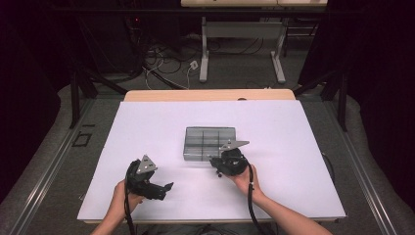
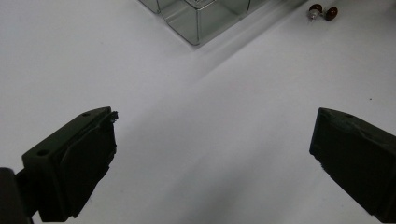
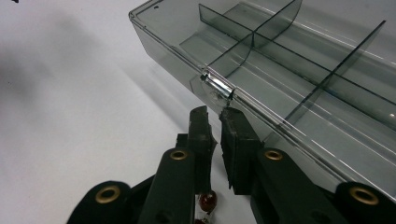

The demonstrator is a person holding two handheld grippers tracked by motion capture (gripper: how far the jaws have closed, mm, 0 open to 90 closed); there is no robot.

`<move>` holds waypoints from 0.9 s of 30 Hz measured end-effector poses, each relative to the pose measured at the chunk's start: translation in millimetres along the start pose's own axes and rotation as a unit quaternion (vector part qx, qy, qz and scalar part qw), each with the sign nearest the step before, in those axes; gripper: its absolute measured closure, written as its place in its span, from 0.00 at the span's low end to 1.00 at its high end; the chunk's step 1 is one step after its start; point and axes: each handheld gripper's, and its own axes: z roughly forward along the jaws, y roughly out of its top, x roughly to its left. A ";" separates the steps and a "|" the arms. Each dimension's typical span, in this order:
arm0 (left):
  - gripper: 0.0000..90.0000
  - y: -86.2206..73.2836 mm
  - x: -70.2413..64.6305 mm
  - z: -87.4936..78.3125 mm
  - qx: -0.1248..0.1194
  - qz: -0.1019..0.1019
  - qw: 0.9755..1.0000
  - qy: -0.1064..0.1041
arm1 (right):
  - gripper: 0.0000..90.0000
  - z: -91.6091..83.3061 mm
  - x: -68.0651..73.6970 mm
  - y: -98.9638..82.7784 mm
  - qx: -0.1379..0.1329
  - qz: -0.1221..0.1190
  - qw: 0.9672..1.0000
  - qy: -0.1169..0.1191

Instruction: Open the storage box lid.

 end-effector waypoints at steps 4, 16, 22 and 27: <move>0.00 0.1 -0.4 0.2 0.000 0.000 1.000 -0.001 | 0.92 -0.6 -0.1 -0.1 -0.010 0.001 1.000 0.000; 0.00 0.9 -0.5 0.2 -0.005 0.006 1.000 0.004 | 0.92 -8.3 1.1 4.2 -0.034 0.002 0.999 -0.003; 0.01 2.3 -1.6 -0.6 -0.002 0.013 1.000 0.002 | 0.94 -11.3 1.6 7.2 -0.044 0.003 0.999 -0.007; 0.01 2.6 -1.4 -0.7 -0.005 0.010 1.000 0.004 | 0.94 -10.7 2.1 7.8 -0.049 0.005 0.999 -0.007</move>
